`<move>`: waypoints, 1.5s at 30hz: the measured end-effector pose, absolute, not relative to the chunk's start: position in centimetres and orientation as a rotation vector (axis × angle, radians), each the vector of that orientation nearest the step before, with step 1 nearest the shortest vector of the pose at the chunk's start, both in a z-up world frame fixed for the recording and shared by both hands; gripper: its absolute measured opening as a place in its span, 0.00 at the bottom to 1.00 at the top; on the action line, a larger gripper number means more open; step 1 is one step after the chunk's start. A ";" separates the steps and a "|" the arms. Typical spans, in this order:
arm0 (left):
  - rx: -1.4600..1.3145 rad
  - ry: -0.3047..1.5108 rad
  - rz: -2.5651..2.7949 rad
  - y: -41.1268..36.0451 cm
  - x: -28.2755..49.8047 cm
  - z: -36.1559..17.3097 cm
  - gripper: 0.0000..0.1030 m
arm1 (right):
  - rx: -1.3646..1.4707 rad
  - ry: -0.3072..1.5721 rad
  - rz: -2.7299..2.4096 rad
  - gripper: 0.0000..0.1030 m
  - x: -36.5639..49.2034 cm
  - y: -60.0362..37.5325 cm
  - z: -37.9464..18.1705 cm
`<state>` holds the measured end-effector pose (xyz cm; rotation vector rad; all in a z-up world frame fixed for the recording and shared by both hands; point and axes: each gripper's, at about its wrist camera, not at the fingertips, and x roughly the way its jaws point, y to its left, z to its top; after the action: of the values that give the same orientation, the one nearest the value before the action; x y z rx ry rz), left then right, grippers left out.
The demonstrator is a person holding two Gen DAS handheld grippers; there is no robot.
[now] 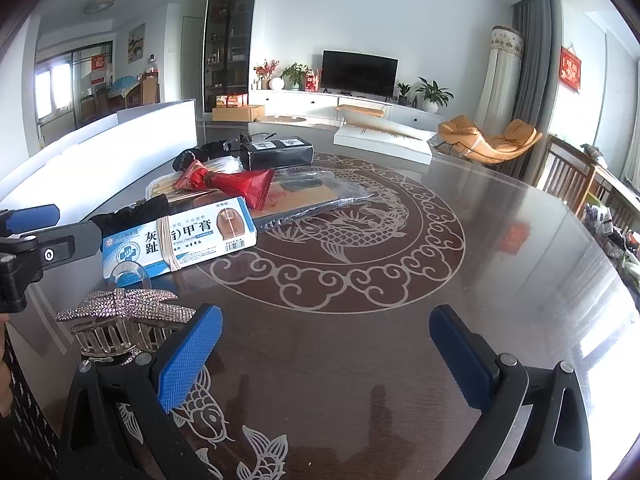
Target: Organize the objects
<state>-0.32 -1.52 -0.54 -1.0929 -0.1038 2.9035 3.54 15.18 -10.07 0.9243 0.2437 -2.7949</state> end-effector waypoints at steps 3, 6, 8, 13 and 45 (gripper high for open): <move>-1.094 -0.105 2.899 -1.5 -0.4 -0.6 1.00 | 0.925 0.245 -2.795 1.00 3.5 15.1 -10.1; -1.097 -0.100 2.895 -1.4 -0.5 -0.7 1.00 | 0.925 0.247 -2.795 1.00 3.5 15.1 -10.1; -1.101 -0.101 2.892 -1.4 -0.5 -0.7 1.00 | 0.925 0.249 -2.794 1.00 3.4 15.1 -10.1; -1.122 -0.114 2.879 -1.5 -0.7 -1.0 1.00 | 0.927 0.248 -2.793 1.00 3.4 15.1 -10.1; -1.178 -0.235 2.820 -2.4 -1.2 -1.7 1.00 | 0.957 0.268 -2.770 1.00 3.2 14.7 -10.4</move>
<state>-1.19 -2.45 -1.69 -1.1783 -0.2351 2.8199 3.20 14.67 -10.43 0.9569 0.2681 -2.7698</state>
